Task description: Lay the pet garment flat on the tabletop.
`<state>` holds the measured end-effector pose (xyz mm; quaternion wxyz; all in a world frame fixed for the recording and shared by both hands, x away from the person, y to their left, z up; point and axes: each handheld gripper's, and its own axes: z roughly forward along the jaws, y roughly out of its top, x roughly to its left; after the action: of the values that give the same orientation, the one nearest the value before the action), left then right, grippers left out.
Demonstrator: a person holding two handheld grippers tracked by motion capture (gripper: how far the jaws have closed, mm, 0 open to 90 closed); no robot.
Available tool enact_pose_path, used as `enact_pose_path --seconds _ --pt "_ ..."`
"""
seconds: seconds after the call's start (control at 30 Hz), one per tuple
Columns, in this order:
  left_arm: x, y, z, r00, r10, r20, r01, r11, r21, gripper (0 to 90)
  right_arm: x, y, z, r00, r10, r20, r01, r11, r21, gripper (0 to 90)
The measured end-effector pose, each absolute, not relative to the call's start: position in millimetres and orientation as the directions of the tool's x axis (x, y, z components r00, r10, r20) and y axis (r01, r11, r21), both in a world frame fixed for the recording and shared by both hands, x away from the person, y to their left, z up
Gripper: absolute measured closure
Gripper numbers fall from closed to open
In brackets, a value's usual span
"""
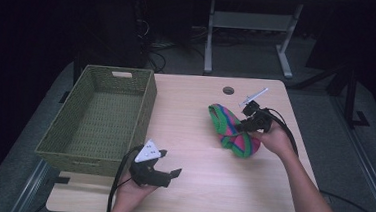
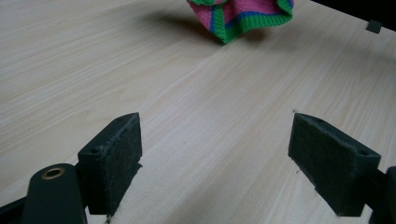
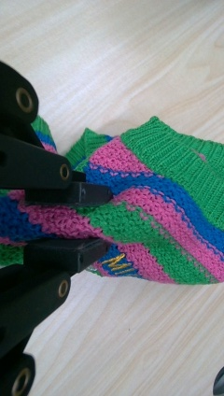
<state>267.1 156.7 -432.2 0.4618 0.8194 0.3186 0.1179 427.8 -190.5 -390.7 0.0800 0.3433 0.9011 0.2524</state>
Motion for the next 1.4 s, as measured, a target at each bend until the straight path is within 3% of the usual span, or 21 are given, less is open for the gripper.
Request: enact_pose_path --seconds 0.37,0.77,1.4 --pt "267 158 -432 0.767 0.633 -0.101 0.413 -0.368 0.833 16.9 402 -189 -349 -0.793 0.609 0.008 0.507 0.651 0.565 75.6" --pt "267 159 -432 0.766 0.634 -0.106 0.417 -0.365 0.832 17.0 363 -188 -326 -0.836 0.549 -0.002 0.437 0.668 0.602 75.6" --pt "267 160 -431 0.764 0.636 -0.107 0.414 -0.357 0.837 16.9 331 -170 -348 -0.872 0.487 0.048 0.417 0.688 0.594 75.3"
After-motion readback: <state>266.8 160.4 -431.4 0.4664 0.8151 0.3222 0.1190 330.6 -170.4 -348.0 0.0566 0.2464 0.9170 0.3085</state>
